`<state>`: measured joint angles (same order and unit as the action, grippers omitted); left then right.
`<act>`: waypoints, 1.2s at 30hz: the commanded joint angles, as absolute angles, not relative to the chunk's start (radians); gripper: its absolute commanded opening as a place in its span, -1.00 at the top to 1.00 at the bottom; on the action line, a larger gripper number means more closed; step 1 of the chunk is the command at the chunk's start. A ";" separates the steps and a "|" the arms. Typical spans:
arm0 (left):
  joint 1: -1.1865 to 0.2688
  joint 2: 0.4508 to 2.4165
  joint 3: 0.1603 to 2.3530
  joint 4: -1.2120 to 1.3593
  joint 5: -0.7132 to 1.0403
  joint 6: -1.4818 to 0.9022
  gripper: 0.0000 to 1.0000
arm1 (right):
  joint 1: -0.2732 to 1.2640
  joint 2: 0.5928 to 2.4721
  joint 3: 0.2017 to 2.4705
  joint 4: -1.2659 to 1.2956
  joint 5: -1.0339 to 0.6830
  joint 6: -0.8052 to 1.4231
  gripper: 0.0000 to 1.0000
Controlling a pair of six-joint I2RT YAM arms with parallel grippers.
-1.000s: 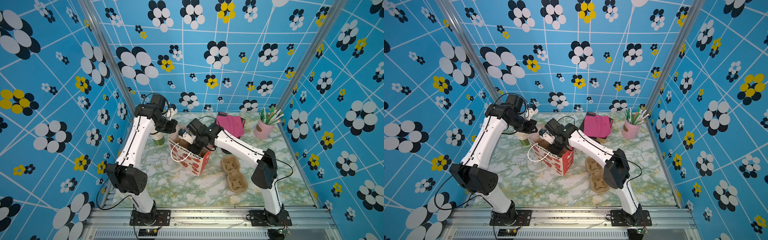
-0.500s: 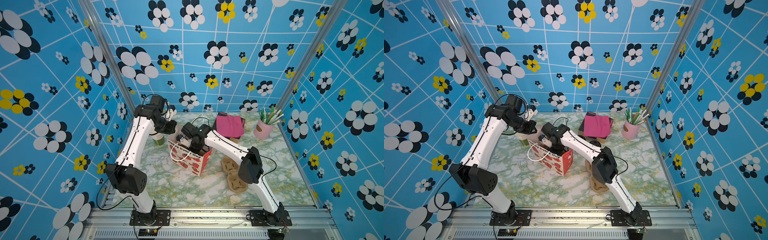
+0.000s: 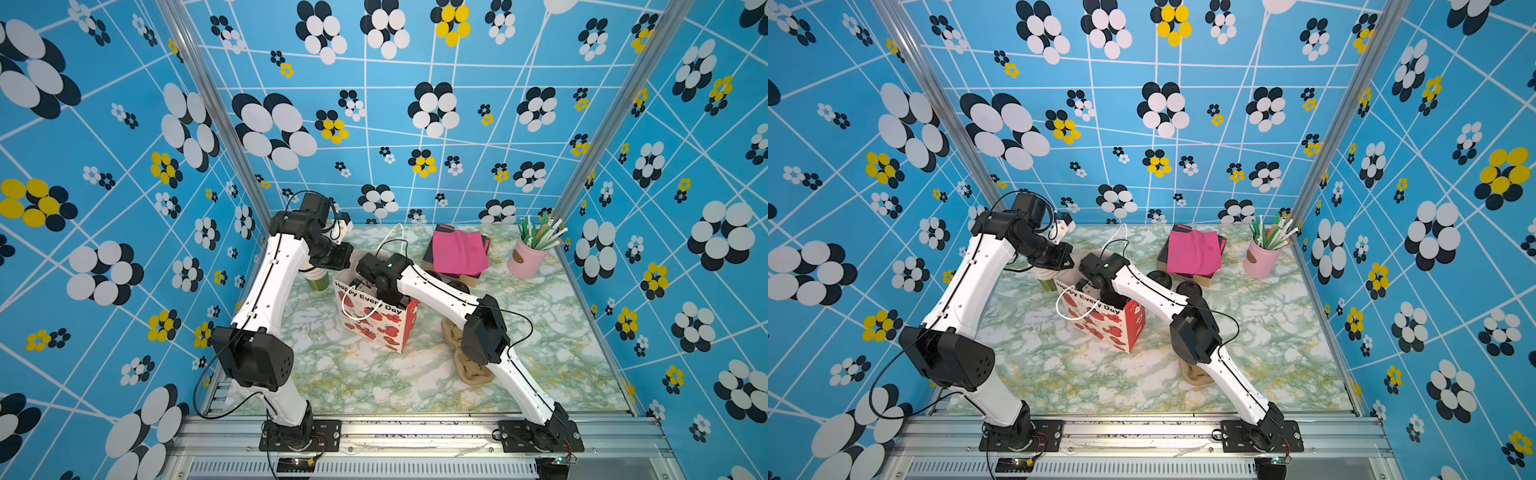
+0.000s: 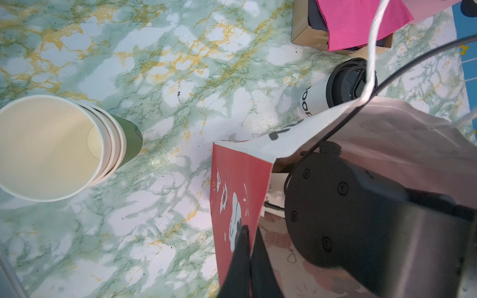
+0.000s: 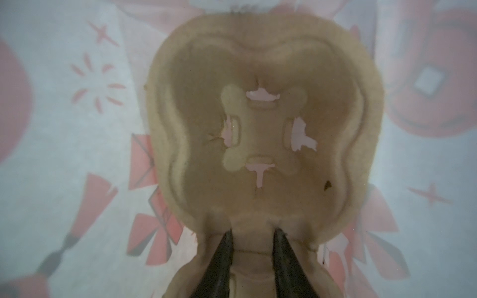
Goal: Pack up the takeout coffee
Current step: 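Release the carrier at the bag bottom and raise the right gripper out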
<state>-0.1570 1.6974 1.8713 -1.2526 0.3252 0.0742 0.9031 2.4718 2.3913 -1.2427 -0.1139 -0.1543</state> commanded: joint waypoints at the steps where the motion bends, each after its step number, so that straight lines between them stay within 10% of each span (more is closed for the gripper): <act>1: -0.146 1.652 1.854 -1.244 0.337 0.089 1.00 | 0.910 2.519 2.420 -1.326 -0.108 -0.157 0.41; 36: -0.147 1.602 1.826 -1.289 0.268 0.089 1.00 | 0.937 2.344 2.514 -1.333 -0.159 -0.144 -0.14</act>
